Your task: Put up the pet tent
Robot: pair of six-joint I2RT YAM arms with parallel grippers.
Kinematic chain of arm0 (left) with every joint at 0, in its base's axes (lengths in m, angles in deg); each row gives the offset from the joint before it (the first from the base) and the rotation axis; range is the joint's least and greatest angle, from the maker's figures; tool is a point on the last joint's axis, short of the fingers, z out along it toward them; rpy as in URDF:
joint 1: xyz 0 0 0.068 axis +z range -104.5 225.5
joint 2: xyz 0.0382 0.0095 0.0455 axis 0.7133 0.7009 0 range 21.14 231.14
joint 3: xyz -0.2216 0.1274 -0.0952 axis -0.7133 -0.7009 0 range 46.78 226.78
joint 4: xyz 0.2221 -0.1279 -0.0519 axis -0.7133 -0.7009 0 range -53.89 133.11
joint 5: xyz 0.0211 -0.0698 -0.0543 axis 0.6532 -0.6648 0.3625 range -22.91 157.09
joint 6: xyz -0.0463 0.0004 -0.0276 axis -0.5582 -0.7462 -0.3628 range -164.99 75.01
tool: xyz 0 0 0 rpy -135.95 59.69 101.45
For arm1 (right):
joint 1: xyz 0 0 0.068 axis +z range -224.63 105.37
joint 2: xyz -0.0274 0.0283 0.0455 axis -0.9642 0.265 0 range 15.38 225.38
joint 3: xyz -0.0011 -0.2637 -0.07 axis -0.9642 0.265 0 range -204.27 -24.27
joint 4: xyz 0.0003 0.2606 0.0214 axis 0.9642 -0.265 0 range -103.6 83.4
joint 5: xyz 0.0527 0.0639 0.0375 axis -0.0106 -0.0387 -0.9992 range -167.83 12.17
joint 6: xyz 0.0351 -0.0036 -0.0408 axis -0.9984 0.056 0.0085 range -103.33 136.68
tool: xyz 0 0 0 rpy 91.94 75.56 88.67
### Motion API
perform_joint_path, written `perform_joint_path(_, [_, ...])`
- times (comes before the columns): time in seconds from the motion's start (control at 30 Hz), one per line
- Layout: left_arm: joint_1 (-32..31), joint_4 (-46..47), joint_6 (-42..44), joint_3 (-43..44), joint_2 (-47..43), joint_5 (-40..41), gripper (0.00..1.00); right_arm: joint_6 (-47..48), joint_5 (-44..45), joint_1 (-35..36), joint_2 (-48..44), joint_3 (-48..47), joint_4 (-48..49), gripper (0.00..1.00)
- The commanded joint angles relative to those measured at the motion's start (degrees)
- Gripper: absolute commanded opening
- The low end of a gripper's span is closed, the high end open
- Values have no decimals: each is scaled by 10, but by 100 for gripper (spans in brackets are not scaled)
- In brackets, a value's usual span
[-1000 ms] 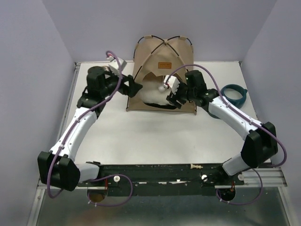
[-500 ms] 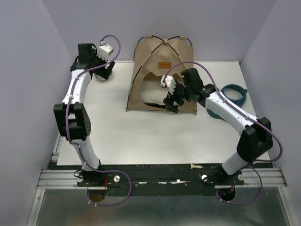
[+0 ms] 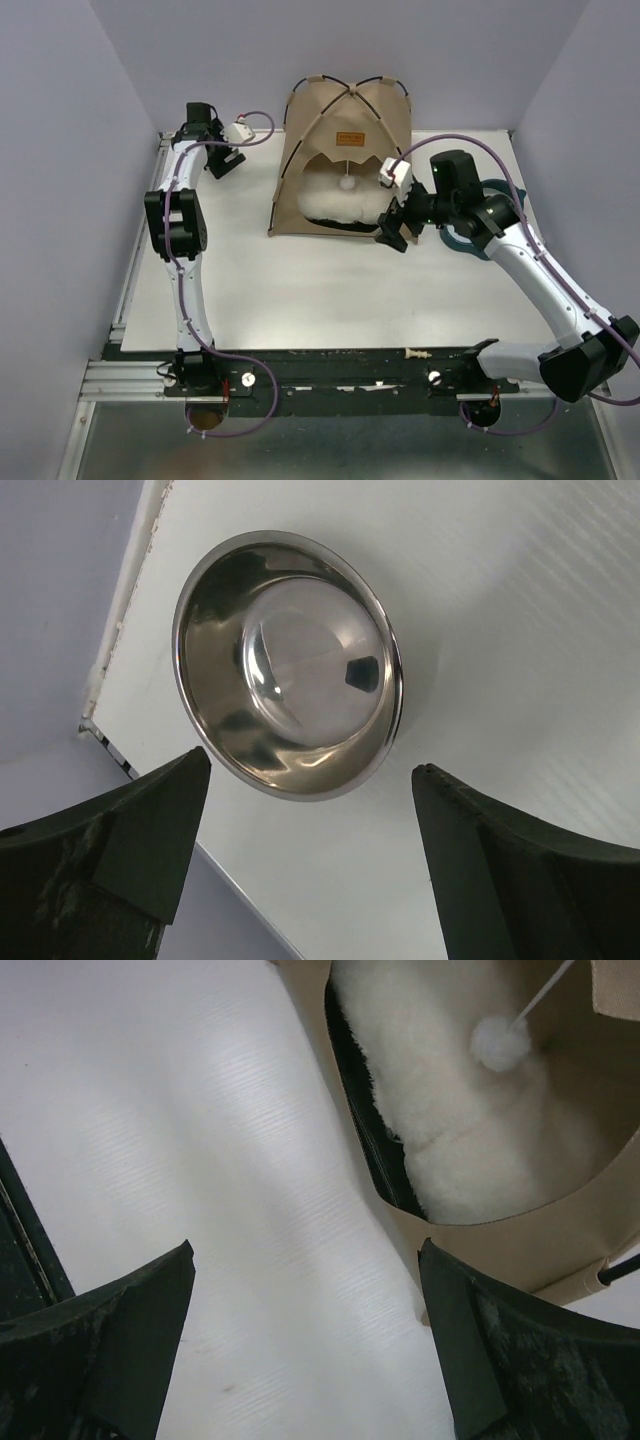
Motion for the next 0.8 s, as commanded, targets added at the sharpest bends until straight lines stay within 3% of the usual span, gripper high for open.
perform_joint_path(0.0, [-1, -10, 77, 35, 48, 6, 98, -26, 21, -30, -14, -4, -33, 100])
perform_joint_path(0.13, [0, 2, 123, 40, 75, 15, 95, -45, 16, -74, -15, -33, -40, 100])
perform_joint_path(0.23, [0, 17, 141, 39, 85, -1, 80, -44, 31, -88, -24, -45, -40, 100])
perform_joint_path(0.4, [-1, 17, 142, 21, 61, -19, 24, -38, 42, -92, -57, -38, -47, 100])
perform_joint_path(0.47, [2, 7, 140, -19, 10, -49, 13, -38, 40, -92, -68, -36, -48, 100])
perform_joint_path(0.6, [9, -58, 163, -142, -150, -125, 1, -45, -11, -92, -90, -43, -54, 100])
perform_joint_path(0.77, [15, -290, 258, -236, -353, -236, 0, -6, -126, -92, -142, -1, -48, 99])
